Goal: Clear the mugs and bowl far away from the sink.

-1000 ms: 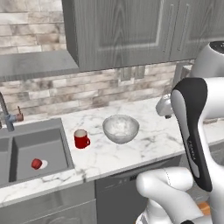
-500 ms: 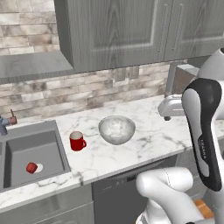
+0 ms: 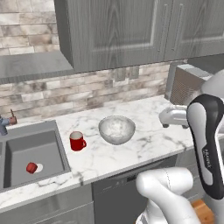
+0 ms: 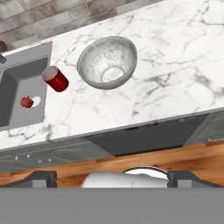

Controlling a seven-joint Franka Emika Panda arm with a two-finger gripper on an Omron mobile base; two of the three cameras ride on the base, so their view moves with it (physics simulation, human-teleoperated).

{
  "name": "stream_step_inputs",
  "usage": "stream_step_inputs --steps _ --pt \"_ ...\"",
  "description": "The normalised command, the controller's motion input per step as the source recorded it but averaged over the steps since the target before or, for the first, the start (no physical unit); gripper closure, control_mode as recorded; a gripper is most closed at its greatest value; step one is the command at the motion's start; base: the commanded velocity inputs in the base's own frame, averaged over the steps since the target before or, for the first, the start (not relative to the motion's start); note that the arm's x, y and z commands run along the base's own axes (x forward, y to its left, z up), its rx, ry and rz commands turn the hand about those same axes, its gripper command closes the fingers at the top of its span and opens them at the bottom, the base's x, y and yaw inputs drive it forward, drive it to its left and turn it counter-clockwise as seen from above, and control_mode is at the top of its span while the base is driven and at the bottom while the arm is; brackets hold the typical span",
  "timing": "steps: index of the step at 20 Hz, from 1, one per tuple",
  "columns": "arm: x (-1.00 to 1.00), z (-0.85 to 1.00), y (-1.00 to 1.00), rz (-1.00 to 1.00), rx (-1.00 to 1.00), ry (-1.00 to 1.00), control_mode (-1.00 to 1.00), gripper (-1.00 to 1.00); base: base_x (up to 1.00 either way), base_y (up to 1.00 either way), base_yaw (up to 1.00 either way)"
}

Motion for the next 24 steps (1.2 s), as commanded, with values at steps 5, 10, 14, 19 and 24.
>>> stream_step_inputs --steps 5,10,14,19,24 --pt "0.59 -0.4 0.0 0.0 0.08 0.01 -1.0 -1.0 0.0 0.0 0.0" --pt "0.6 -0.36 0.0 0.0 0.08 0.0 -1.0 -1.0 0.0 0.0 0.0" --pt "0.5 -0.35 0.0 0.0 0.1 0.0 -1.0 -1.0 0.0 0.0 0.0" --pt "0.49 -0.35 0.03 0.0 0.1 0.0 -1.0 -1.0 0.0 0.0 0.0" --pt "0.5 -0.29 0.0 0.0 0.07 0.05 -1.0 -1.0 0.0 0.0 0.0"
